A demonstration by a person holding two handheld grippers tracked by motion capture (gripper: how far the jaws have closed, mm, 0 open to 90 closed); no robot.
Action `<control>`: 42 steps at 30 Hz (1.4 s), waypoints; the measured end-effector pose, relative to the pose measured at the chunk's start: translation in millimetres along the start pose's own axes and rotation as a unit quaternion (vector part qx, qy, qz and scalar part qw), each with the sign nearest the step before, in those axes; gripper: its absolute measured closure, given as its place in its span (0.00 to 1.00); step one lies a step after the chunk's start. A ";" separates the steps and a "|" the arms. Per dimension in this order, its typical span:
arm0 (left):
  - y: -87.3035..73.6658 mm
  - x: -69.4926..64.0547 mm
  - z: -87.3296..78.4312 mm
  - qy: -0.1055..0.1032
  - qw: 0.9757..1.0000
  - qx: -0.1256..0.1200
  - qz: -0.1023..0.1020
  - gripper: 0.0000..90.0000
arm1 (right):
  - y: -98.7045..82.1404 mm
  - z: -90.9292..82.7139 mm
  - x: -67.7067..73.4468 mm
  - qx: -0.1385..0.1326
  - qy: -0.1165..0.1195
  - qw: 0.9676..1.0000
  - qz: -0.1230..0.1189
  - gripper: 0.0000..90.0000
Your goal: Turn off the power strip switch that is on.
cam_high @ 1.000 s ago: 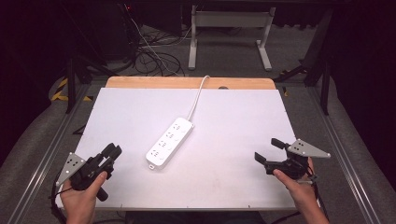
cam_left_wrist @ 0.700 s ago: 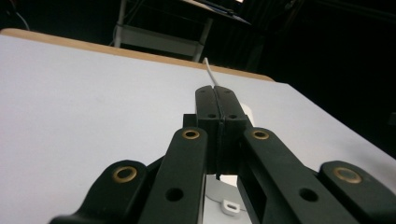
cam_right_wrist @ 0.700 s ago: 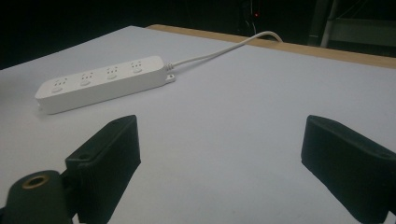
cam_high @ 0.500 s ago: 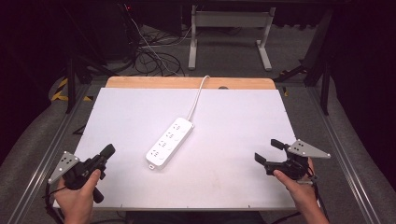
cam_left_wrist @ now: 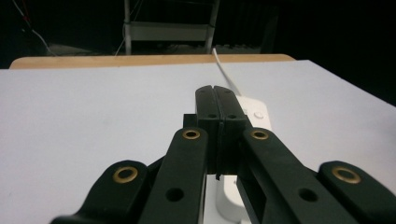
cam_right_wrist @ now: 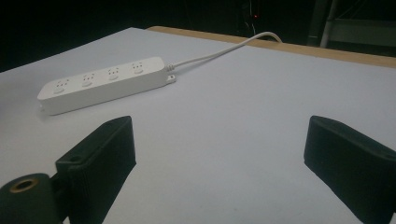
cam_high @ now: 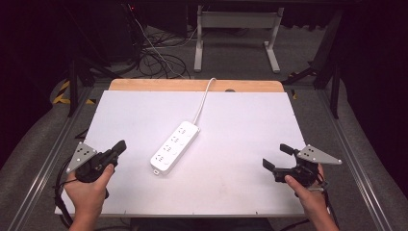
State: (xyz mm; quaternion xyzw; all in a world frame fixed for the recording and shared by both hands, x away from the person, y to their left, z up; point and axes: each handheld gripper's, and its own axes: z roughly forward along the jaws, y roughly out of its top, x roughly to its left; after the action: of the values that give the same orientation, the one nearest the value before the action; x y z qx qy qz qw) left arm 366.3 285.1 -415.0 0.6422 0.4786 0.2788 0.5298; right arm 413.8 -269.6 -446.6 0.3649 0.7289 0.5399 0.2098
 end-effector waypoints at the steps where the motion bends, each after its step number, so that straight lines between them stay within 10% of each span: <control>1: 5.5 -2.7 3.6 -0.004 1.000 -0.003 0.003 1.00 | 0.2 -0.1 -0.1 0.000 -0.001 1.000 0.000 0.10; 20: 29.7 -26.7 46.3 -0.012 0.999 0.039 0.028 1.00 | 1.8 -0.3 1.1 -0.003 0.004 1.000 0.000 0.10; 42: 29.0 -54.7 117.5 -0.031 0.991 0.119 0.047 1.00 | 3.2 -2.7 -0.8 -0.007 0.006 1.000 0.003 0.10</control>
State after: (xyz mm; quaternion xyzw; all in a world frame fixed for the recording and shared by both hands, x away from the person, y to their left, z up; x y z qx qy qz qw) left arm 456.1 187.3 -412.6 0.7307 0.4610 0.2243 0.4509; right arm 413.4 -271.4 -442.8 0.3627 0.7248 0.5481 0.2065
